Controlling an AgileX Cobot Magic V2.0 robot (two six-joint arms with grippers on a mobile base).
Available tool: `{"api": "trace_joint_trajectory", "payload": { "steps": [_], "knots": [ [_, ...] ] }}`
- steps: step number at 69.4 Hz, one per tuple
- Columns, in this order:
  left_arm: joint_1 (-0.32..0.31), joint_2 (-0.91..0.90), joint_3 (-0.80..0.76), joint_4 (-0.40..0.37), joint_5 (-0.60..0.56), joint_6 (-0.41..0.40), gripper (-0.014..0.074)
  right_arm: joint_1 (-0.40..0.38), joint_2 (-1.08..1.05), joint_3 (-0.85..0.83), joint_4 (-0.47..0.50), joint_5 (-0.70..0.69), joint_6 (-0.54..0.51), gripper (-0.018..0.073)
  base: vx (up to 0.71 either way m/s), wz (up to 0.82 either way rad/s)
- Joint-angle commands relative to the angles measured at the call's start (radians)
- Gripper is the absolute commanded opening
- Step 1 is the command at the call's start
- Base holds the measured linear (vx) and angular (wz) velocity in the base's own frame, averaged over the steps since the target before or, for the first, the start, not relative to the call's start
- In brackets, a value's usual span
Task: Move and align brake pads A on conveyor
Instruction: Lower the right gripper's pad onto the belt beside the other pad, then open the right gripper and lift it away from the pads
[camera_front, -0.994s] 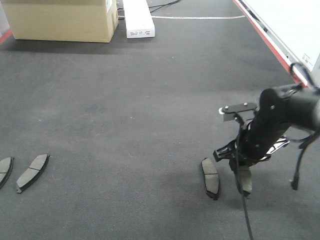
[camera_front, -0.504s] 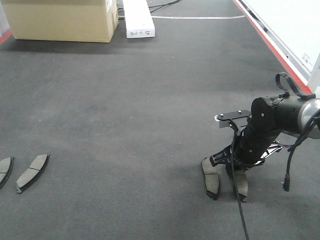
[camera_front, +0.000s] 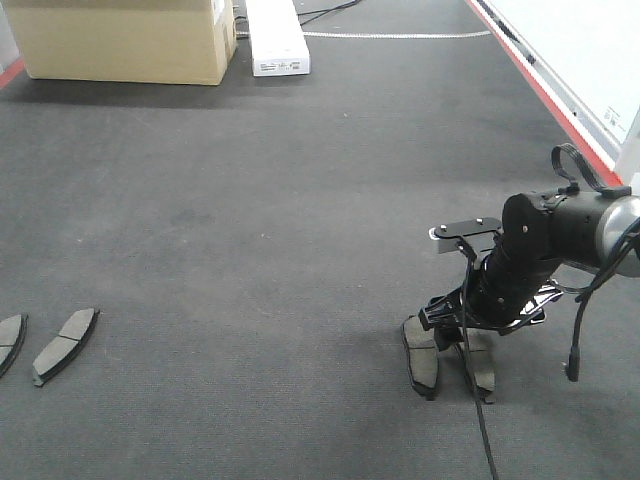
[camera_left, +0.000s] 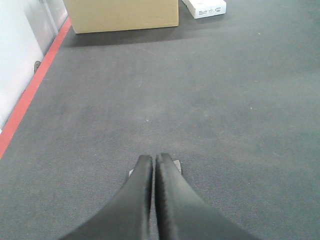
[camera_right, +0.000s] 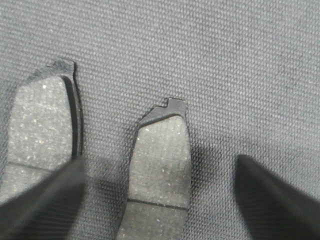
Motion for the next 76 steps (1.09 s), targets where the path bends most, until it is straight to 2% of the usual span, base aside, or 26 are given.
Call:
{"api": "trace_joint_trajectory", "payload": {
  "steps": [1, 18, 36, 47, 66, 76],
  "knots": [
    [-0.001, 0.008, -0.018, -0.007, -0.064, -0.005, -0.0008, -0.007, -0.047, -0.027, -0.006, -0.01, -0.006, 0.0631, 0.0, 0.0],
    [-0.001, 0.008, -0.018, -0.007, -0.064, -0.005, -0.0008, -0.007, -0.11, -0.026, -0.006, -0.006, -0.003, 0.0596, 0.0, 0.0],
    [-0.001, 0.008, -0.018, -0.007, -0.064, -0.005, -0.0008, -0.007, -0.335, -0.025, -0.006, 0.013, 0.021, 0.0499, 0.0, 0.0],
    [-0.001, 0.008, -0.018, -0.007, -0.064, -0.005, -0.0008, -0.007, -0.511, -0.022, -0.006, 0.038, 0.058, 0.0353, 0.0, 0.0],
    [-0.001, 0.008, -0.018, -0.007, -0.064, -0.005, -0.0008, -0.007, -0.752, -0.018, -0.006, 0.125, 0.064, -0.0018, 0.0, 0.0],
    [-0.001, 0.008, -0.018, -0.007, -0.064, -0.005, -0.0008, -0.007, -0.89, 0.063, -0.006, 0.098, 0.064, -0.0012, 0.0, 0.0]
  ]
}}
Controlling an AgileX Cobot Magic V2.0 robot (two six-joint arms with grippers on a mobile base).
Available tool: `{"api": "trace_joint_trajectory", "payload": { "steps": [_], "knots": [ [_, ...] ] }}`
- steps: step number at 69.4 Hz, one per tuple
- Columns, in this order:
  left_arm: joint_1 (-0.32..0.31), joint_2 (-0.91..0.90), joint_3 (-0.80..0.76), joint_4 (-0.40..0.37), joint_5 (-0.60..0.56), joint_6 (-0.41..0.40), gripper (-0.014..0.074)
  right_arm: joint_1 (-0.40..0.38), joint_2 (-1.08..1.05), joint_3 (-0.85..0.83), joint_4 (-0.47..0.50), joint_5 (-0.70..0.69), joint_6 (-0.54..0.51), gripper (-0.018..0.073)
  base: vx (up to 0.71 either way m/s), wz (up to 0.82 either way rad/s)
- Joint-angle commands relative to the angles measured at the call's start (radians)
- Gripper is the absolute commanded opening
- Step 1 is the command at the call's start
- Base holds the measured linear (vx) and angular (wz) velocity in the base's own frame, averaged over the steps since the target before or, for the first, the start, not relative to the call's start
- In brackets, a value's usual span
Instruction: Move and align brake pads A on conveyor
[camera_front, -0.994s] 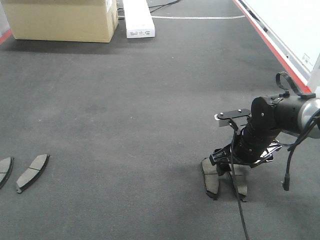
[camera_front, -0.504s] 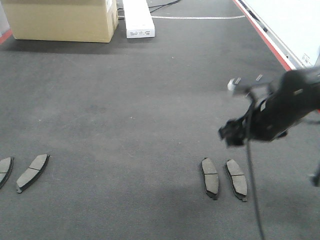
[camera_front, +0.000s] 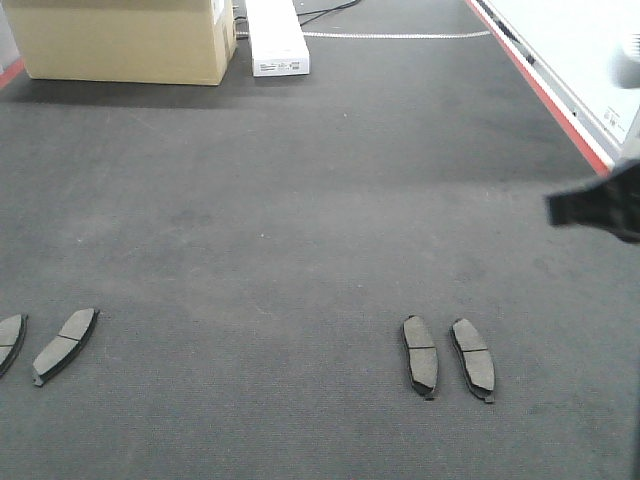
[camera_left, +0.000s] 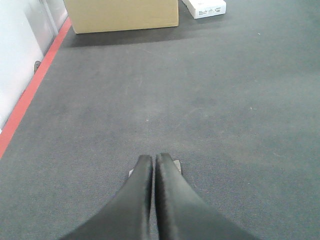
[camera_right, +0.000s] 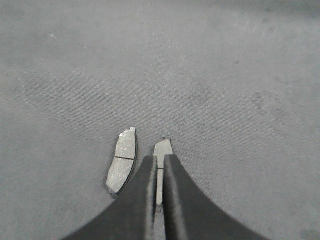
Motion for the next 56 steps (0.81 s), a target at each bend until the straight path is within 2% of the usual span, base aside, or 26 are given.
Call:
{"api": "trace_joint_trajectory", "payload": {
  "steps": [1, 23, 41, 56],
  "knots": [
    [-0.001, 0.008, -0.018, -0.007, -0.064, -0.005, -0.0008, -0.007, -0.108, 0.03, -0.006, -0.065, 0.002, -0.0012, 0.0, 0.0],
    [-0.001, 0.008, -0.018, -0.007, -0.064, -0.005, -0.0008, -0.007, -0.396, 0.211, -0.006, -0.095, 0.002, -0.0012, 0.0, 0.0],
    [-0.001, 0.008, -0.018, -0.007, -0.064, -0.005, -0.0008, -0.007, -0.527, 0.213, 0.004, -0.028, 0.003, -0.0012, 0.0, 0.0],
    [-0.001, 0.008, -0.018, -0.007, -0.064, -0.005, -0.0008, -0.007, -0.563, 0.213, 0.004, -0.024, 0.003, -0.0012, 0.0, 0.0]
  ]
}}
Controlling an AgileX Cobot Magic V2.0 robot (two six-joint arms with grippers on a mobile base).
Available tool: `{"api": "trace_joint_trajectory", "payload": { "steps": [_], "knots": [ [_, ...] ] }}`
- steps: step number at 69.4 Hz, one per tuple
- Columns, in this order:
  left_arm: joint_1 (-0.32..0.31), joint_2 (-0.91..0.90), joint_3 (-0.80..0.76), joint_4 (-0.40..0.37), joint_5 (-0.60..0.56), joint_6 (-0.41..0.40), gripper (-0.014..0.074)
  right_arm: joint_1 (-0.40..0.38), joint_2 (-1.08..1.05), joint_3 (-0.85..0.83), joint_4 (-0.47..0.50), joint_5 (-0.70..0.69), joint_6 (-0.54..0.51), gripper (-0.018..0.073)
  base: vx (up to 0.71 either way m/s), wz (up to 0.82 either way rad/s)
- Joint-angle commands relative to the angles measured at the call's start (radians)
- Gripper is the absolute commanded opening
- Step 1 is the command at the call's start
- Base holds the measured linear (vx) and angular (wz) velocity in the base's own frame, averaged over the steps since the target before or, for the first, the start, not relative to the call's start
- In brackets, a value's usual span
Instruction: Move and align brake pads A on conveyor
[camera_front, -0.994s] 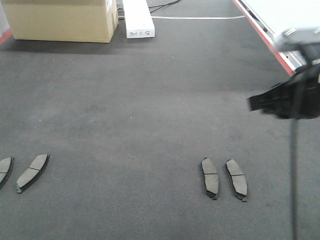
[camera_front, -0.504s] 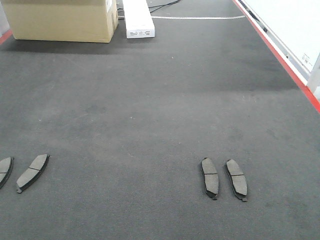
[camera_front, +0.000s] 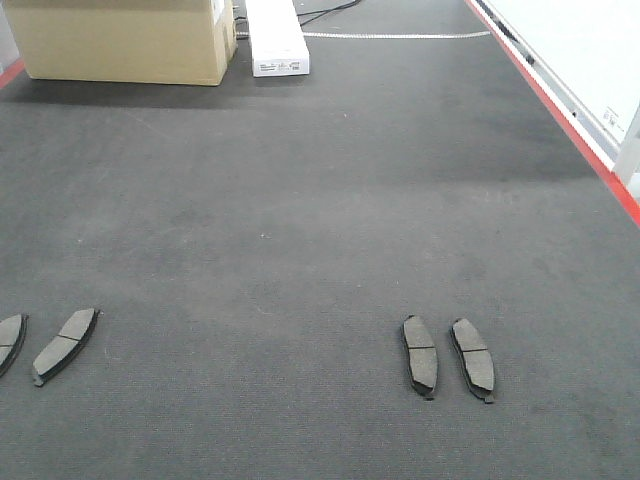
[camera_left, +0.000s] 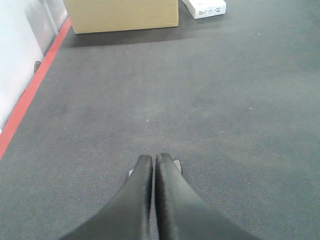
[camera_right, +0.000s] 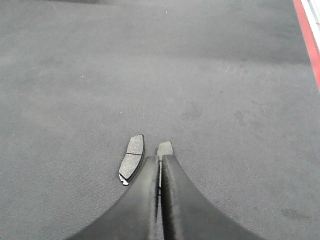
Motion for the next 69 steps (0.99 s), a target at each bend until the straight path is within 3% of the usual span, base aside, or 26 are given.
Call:
{"api": "trace_joint_trajectory", "payload": {
  "steps": [1, 44, 52, 69],
  "knots": [
    [-0.001, 0.008, -0.018, -0.007, -0.064, -0.005, -0.0008, -0.007, 0.004, -0.026, -0.003, -0.063, 0.001, -0.0012, 0.0, 0.0],
    [-0.001, 0.002, 0.005, -0.007, -0.082, -0.005, -0.0008, -0.007, 0.004, -0.026, -0.004, -0.063, 0.001, -0.0012, 0.0, 0.0],
    [-0.001, -0.049, 0.133, -0.03, -0.211, -0.005, -0.0007, -0.007, 0.004, -0.026, -0.004, -0.063, 0.001, -0.0012, 0.0, 0.0],
    [-0.001, -0.286, 0.587, -0.086, -0.59, -0.005, -0.0006, -0.007, 0.004, -0.026, -0.005, -0.062, 0.001, -0.0012, 0.0, 0.0]
  ]
}}
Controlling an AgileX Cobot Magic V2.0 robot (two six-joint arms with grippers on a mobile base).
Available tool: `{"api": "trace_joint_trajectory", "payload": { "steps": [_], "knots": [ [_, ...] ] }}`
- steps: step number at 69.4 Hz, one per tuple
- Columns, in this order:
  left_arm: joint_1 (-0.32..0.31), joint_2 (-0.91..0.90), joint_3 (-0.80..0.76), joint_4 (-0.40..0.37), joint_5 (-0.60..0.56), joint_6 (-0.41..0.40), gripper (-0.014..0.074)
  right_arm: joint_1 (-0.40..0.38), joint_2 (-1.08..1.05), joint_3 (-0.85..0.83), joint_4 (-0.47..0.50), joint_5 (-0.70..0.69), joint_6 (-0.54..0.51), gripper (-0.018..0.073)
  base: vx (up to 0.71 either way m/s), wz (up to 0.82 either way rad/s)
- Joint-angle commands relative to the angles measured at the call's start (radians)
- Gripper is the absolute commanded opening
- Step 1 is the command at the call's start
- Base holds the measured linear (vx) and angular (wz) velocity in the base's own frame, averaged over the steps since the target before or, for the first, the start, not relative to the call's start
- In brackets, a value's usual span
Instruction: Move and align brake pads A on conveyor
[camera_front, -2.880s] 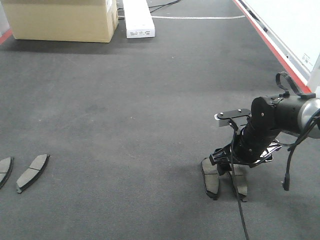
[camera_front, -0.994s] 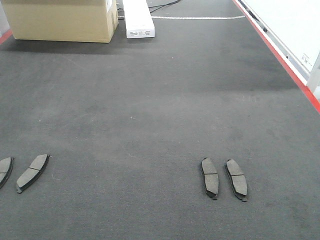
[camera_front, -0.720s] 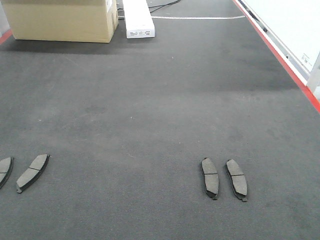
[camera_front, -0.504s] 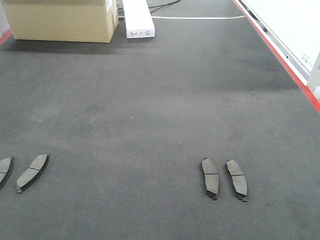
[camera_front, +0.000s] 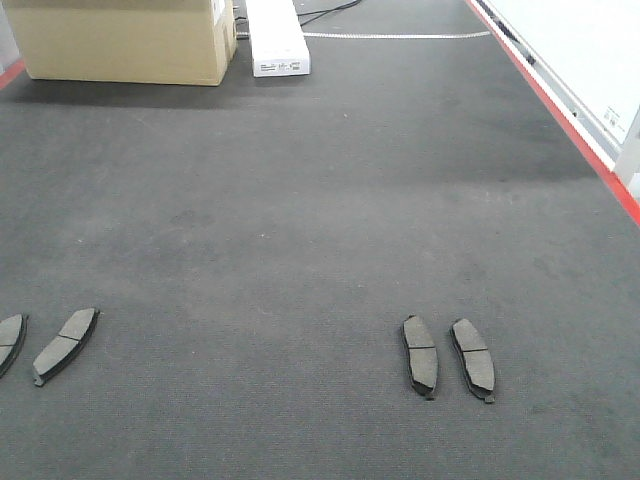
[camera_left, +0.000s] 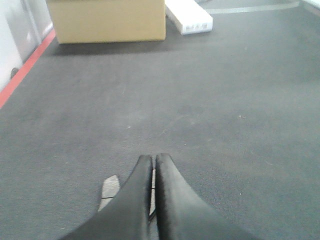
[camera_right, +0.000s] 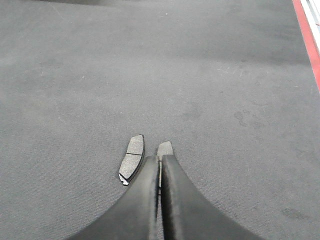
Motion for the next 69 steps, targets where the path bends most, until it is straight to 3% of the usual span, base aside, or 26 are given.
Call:
{"api": "trace_joint_trajectory", "payload": {
  "steps": [1, 17, 28, 40, 55, 69],
  "knots": [
    [-0.001, -0.092, 0.14, -0.017, -0.215, -0.005, -0.0006, -0.007, 0.006, -0.026, -0.005, -0.064, 0.0, -0.0012, 0.0, 0.0],
    [-0.001, -0.394, 0.446, -0.017, -0.309, -0.005, -0.0006, -0.007, 0.006, -0.026, -0.005, -0.064, 0.0, -0.0012, 0.0, 0.0],
    [-0.001, -0.382, 0.55, -0.017, -0.355, -0.006, -0.0006, -0.007, 0.006, -0.026, -0.006, -0.063, 0.0, -0.0012, 0.0, 0.0],
    [-0.001, -0.383, 0.681, -0.017, -0.536, -0.013, -0.0006, -0.007, 0.008, -0.026, -0.006, -0.061, 0.0, -0.0012, 0.0, 0.0],
    [-0.005, -0.383, 0.683, 0.062, -0.57, -0.012, -0.0006, -0.007, 0.009, -0.026, -0.007, -0.061, -0.001, -0.0012, 0.0, 0.0],
    [-0.005, -0.383, 0.683, 0.062, -0.564, -0.012, -0.0006, -0.007, 0.009, -0.026, -0.007, -0.061, -0.001, -0.0012, 0.0, 0.0]
  ]
}}
